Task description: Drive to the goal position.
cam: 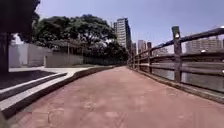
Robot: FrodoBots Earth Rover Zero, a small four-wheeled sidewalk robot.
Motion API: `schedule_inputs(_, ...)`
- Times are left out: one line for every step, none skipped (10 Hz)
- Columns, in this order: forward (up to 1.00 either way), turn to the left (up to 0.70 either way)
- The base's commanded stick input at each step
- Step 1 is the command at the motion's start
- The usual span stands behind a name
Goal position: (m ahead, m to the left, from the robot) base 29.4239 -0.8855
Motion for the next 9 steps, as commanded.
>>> schedule_inputs(1.0, 0.01)
schedule_inputs(1.0, 0.01)
schedule_inputs(1.0, 0.01)
schedule_inputs(1.0, 0.01)
schedule_inputs(1.0, 0.01)
schedule_inputs(1.0, 0.01)
schedule_inputs(1.0, 0.01)
schedule_inputs(1.0, 0.01)
schedule_inputs(1.0, 0.14)
